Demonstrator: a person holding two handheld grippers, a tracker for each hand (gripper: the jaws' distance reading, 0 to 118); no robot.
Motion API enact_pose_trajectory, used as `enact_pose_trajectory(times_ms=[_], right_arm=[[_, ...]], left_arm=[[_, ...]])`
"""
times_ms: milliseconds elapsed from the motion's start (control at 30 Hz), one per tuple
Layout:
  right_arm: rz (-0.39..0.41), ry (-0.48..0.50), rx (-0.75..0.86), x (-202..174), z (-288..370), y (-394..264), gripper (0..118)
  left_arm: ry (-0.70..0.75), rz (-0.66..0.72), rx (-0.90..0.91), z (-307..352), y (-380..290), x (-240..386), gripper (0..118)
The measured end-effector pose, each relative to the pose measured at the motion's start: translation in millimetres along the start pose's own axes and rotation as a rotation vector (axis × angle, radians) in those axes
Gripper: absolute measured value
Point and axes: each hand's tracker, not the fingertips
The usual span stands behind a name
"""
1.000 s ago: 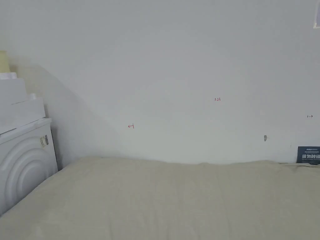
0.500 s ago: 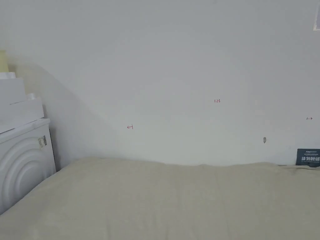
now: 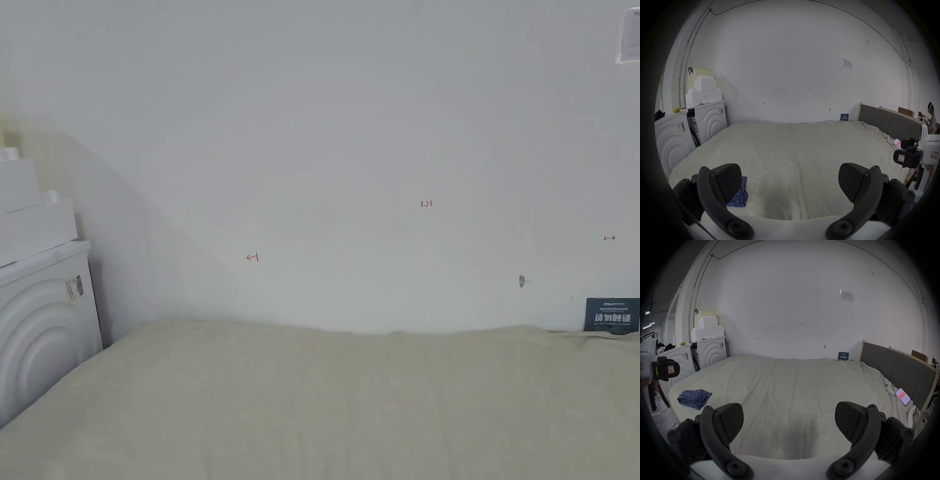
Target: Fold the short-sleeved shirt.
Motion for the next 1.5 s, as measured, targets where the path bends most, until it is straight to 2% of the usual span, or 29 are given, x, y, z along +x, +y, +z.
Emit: enact_pose_trajectory(times_ms=[500, 600, 667, 767, 900, 1033, 1100, 1233, 1500], right_arm=[[-0.026, 0.008, -0.022, 0.9, -3.6, -0.8, 113], [-0.019, 0.047, -0.040, 1.6, -3.2, 2.6, 112], [-0.060, 0.088, -0.041, 2.5, -1.6, 4.8, 112], [-0.100, 0.089, -0.067, 2.0, 1.8, 9.5, 112], [-0.215, 0.131, -0.118, 4.6, 6.9, 18.3, 112], [-0.218, 0.141, -0.067, 2.7, 13.8, 23.8, 112], [-0.210, 0.080, -0.092, -0.9, 12.9, 26.6, 113], [-0.145, -0.005, -0.075, -7.8, 11.4, 24.7, 112], [-0.158, 0.010, -0.108, -8.9, 9.5, 24.9, 112]], left_arm=[[0.012, -0.007, -0.023, -4.4, 1.1, 0.2, 118], [0.014, -0.004, -0.022, -3.9, 2.3, 0.2, 118], [0.008, -0.003, -0.022, -3.6, 2.8, -0.1, 118], [0.007, 0.004, -0.025, -4.0, 2.9, -1.6, 118], [0.018, 0.013, -0.034, -4.9, 3.9, -3.5, 118], [0.011, 0.028, -0.038, -6.0, 5.0, -4.0, 118], [0.006, 0.026, -0.039, -6.0, 5.2, -2.8, 118], [-0.001, 0.027, -0.038, -6.0, 5.4, -1.5, 118], [-0.002, 0.026, -0.036, -7.0, 6.7, -0.6, 118]])
